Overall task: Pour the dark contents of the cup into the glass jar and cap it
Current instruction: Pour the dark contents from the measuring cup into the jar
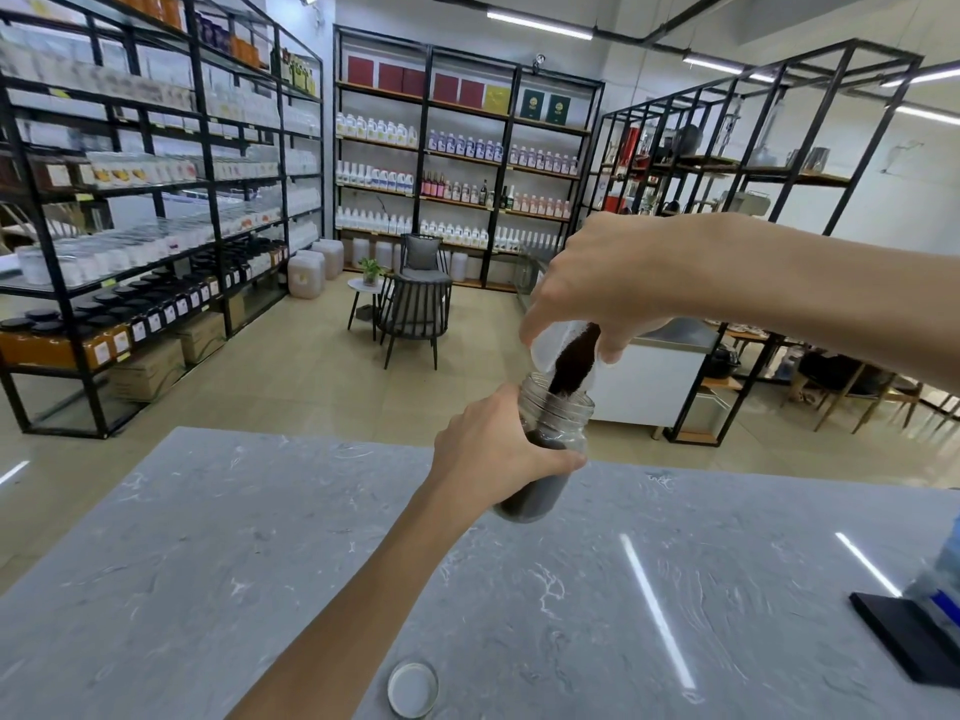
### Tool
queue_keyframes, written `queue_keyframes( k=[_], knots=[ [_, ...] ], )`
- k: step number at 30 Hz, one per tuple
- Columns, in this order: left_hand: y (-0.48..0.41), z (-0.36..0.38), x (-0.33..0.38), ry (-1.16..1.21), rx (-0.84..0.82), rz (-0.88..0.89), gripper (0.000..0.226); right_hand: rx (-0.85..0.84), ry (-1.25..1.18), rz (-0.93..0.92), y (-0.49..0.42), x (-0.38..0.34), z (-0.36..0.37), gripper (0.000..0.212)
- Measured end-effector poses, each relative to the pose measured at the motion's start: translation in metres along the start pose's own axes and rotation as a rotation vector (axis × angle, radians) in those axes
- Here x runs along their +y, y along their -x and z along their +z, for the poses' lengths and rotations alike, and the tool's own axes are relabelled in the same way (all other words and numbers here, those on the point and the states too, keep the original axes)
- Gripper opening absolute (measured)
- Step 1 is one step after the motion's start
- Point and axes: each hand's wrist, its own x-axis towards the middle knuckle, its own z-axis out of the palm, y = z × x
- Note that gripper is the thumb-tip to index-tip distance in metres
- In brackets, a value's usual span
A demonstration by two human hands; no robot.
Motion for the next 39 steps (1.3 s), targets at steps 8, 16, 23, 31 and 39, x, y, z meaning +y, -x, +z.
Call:
queue_keyframes(
  k=[8,16,23,31,39],
  knots=[
    [0.002,-0.005,0.001,0.025,0.013,-0.011,0.065,0.017,0.031,-0.032,-0.001,-0.007,-0.002,0.078],
    [0.003,-0.006,0.001,0.041,0.018,-0.025,0.066,0.005,0.033,-0.011,-0.006,-0.007,0.0,0.08],
    [0.003,-0.003,-0.002,0.038,0.036,-0.022,0.066,0.04,0.065,-0.017,-0.006,-0.013,0.0,0.08],
    [0.0,-0.001,-0.004,0.023,0.043,-0.026,0.067,0.036,0.086,-0.005,-0.011,-0.018,0.001,0.078],
    [0.001,0.0,-0.009,0.029,0.047,-0.037,0.069,0.045,0.08,0.007,-0.015,-0.021,0.007,0.074]
  ],
)
